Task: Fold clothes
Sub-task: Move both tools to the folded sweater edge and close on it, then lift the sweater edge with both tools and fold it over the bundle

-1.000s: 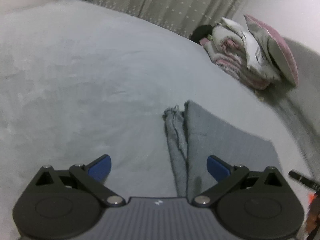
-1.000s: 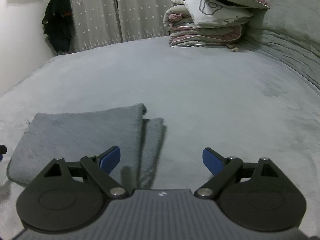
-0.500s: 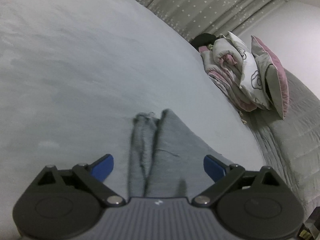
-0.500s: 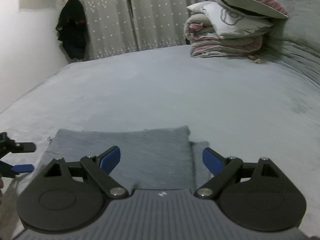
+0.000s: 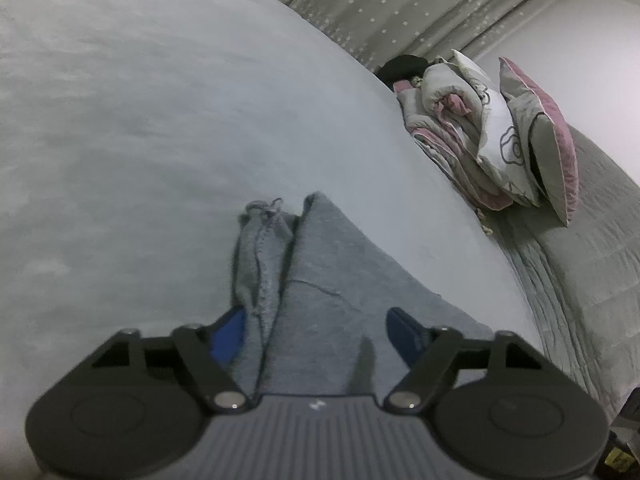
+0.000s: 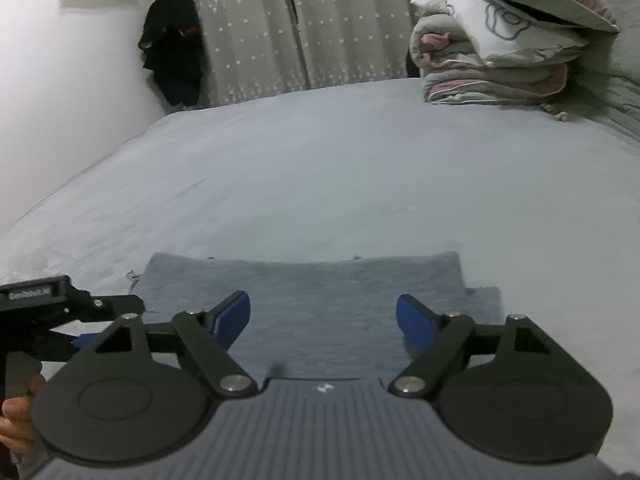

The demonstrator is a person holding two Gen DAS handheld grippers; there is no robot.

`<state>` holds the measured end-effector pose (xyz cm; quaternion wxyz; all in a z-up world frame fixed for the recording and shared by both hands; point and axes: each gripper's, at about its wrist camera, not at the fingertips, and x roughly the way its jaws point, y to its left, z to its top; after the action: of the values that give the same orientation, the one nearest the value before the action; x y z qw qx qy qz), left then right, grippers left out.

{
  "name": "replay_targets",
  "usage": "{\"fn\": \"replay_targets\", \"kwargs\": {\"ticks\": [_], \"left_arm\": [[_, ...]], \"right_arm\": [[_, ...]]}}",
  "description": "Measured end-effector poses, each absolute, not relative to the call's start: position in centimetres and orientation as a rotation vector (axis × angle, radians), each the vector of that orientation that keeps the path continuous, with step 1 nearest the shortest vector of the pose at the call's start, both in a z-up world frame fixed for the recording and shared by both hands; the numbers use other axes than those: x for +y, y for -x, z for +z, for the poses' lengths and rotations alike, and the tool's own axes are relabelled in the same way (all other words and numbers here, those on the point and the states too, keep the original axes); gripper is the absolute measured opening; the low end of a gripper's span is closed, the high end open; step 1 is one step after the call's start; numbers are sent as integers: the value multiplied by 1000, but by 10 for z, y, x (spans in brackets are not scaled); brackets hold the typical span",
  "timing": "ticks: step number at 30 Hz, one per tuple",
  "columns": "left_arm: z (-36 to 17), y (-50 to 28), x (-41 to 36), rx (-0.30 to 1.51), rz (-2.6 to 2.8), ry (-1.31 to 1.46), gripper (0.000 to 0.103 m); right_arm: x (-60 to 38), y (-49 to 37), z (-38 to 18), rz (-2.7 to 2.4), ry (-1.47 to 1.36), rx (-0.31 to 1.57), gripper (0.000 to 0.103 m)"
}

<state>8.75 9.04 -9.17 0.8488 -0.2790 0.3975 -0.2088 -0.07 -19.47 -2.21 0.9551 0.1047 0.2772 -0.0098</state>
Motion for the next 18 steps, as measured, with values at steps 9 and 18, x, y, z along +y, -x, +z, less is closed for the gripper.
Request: {"fn": "replay_targets", "kwargs": {"ticks": [9,18], "left_arm": [[-96,-87,97,851,-437,579,40],[-95,-87,97,869,-444,606,21]], "right_arm": [[-180,-3,-18,100,-237,566,39],[-178,-6,-17,140,-273,619,19]]}}
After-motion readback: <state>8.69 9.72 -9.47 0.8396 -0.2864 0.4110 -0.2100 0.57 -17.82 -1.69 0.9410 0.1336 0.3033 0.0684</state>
